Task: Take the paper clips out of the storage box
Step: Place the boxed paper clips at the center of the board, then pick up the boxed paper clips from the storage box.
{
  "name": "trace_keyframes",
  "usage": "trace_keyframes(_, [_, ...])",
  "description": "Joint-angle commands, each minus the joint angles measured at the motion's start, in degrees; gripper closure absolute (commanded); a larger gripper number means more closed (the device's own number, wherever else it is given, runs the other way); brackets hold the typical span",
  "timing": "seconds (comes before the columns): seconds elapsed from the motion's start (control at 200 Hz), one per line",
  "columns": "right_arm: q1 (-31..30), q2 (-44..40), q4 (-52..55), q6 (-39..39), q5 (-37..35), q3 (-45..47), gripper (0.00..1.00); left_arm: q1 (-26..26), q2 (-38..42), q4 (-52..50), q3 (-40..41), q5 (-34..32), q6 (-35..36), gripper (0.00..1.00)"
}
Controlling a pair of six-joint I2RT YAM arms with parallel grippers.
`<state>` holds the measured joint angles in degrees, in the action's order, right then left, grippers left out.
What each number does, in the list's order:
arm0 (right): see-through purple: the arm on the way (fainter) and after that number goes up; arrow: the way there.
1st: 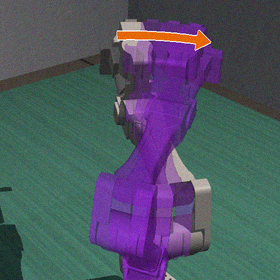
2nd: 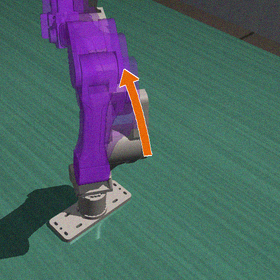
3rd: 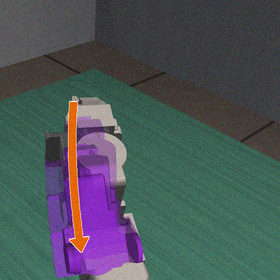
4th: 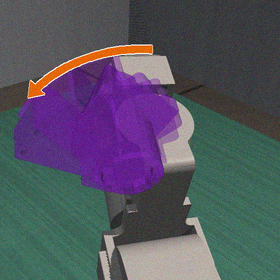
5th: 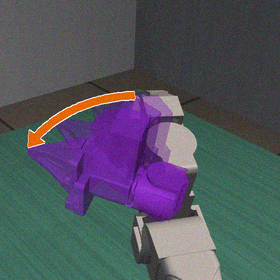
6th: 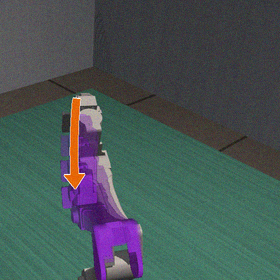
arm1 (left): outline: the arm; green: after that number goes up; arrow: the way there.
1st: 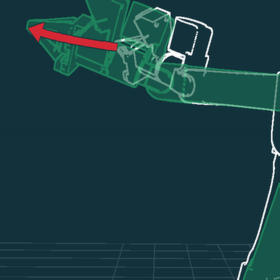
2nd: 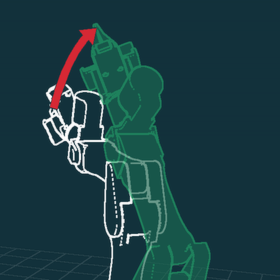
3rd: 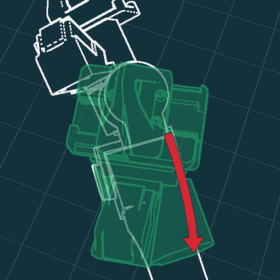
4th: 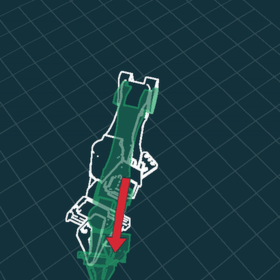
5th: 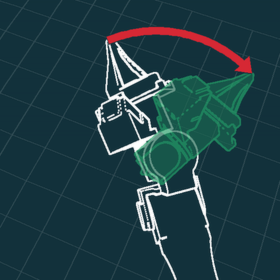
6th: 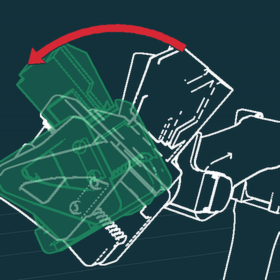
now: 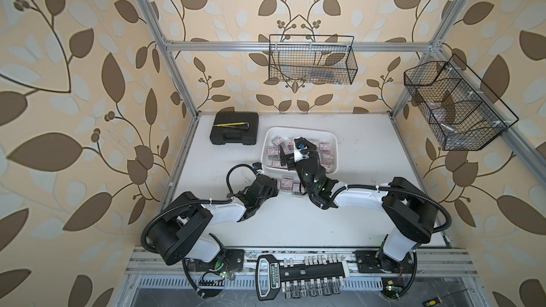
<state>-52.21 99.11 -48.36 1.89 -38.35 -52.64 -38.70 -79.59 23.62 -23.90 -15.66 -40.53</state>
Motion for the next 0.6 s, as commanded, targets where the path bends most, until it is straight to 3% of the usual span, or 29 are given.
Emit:
trace_keyframes(0.0, [-0.5,2.1,2.7,4.8,-1.6,-4.2,0.00,-0.4,4.1,-2.5,0.6,-3.8,0.4,0.50])
trace_keyframes(0.12, [-0.5,3.6,5.8,5.4,-3.8,-7.9,0.00,-0.3,6.8,-4.2,1.1,-4.1,0.4,0.49])
trace_keyframes(0.415, [-0.7,-1.8,4.7,2.0,0.5,-2.7,0.00,-0.4,10.7,-6.3,2.1,-6.1,0.7,0.47])
trace_keyframes(0.595, [-0.8,-2.1,4.4,1.0,-3.2,-1.9,0.00,-0.3,10.8,-6.9,1.7,-6.0,1.3,0.47])
